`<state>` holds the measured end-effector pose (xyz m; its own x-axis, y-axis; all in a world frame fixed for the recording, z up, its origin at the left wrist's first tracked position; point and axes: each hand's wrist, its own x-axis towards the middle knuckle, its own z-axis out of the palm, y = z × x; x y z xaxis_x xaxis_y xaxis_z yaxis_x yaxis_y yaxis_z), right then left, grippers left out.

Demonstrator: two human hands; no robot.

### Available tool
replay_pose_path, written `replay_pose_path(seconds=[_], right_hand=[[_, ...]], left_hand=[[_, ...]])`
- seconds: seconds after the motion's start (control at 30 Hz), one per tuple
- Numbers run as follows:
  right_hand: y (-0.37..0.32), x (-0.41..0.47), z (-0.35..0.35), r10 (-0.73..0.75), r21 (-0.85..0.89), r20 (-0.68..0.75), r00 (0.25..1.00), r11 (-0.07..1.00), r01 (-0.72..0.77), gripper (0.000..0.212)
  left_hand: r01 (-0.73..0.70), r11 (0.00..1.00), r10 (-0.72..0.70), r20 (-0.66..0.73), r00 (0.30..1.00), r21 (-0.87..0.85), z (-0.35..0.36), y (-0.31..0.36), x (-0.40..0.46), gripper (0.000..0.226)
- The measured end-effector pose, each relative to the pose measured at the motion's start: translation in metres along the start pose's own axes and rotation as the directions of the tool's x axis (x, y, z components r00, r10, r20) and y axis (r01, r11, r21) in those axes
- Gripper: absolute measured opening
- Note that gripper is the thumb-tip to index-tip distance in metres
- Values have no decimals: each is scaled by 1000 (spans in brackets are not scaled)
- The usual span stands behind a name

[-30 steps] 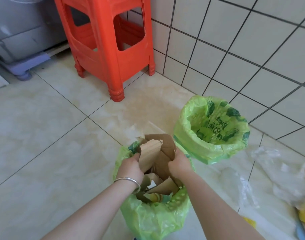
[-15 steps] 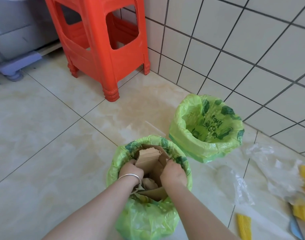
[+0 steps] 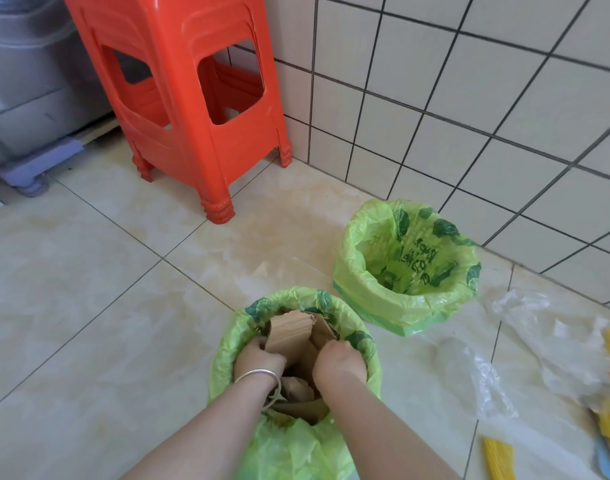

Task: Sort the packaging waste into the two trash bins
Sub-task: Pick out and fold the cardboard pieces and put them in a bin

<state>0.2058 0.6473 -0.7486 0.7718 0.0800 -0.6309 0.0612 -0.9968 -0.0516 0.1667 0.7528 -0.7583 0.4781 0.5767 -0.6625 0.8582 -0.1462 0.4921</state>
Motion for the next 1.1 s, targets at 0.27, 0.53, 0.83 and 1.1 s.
replay_pose_path(seconds=[0.27, 0.53, 0.83, 1.1], right_hand=[[11, -62, -41, -30, 146, -177, 984, 988, 56, 31], [103, -151, -78, 163, 649, -345, 924, 752, 110, 33], [282, -237, -54, 552, 863, -386, 739, 498, 78, 32], [420, -245, 29, 720, 955, -134, 681, 277, -104, 33]], left_hand=[[-554, 821, 570, -153, 807, 140, -38, 17, -76, 51], [-852, 497, 804, 284, 523, 163, -7, 77, -186, 14], [-960, 262, 781, 562, 273, 103, 137, 105, -336, 23], [-967, 252, 587, 791, 174, 25, 290, 68, -390, 20]])
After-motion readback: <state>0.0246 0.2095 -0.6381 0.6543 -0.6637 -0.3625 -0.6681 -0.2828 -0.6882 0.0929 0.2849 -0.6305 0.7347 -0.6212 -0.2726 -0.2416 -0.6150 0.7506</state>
